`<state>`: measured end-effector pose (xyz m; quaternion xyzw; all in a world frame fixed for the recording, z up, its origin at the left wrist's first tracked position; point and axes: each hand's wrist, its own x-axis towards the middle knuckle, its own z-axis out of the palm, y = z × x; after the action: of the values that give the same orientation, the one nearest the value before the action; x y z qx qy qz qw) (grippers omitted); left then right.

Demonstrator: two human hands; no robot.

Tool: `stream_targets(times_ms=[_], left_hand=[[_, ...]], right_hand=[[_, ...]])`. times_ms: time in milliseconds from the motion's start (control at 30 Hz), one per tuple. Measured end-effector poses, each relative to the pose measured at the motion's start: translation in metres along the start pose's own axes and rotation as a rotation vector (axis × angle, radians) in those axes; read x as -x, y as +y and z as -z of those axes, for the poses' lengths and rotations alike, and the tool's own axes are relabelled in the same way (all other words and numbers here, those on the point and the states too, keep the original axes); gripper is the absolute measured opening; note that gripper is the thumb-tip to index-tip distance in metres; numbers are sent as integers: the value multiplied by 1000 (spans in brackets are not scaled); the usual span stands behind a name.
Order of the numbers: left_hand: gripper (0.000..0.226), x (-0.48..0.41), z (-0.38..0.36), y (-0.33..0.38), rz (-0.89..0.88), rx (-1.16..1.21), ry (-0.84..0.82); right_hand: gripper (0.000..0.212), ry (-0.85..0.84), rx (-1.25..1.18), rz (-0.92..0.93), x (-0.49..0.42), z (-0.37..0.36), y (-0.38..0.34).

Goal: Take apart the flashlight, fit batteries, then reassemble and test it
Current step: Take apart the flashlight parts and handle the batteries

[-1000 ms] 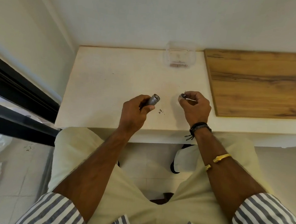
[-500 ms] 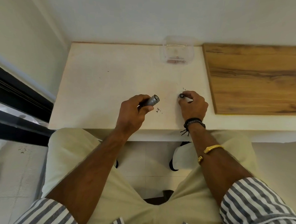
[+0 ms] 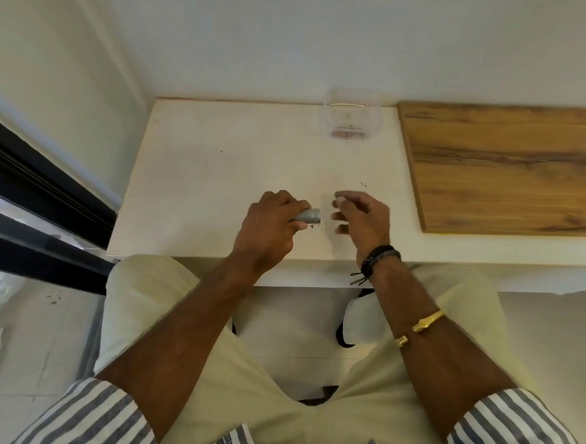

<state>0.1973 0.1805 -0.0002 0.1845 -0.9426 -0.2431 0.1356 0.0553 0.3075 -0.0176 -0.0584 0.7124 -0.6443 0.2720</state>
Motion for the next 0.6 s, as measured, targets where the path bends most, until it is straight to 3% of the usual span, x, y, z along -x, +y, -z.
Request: stream_targets(times_ms=[100, 200, 367, 600], left_hand=[[36, -5, 2, 7, -104, -236, -4], [39, -9, 5, 10, -160, -338, 3], [37, -13, 10, 11, -209, -399, 24], [33, -15, 9, 6, -78, -313, 57]], right_hand=[[17, -239, -140, -231, 12, -1, -3], [22, -351, -265, -359, 15, -1, -3], [25, -375, -395, -392, 15, 4, -3], [21, -282, -447, -376, 15, 12, -9]])
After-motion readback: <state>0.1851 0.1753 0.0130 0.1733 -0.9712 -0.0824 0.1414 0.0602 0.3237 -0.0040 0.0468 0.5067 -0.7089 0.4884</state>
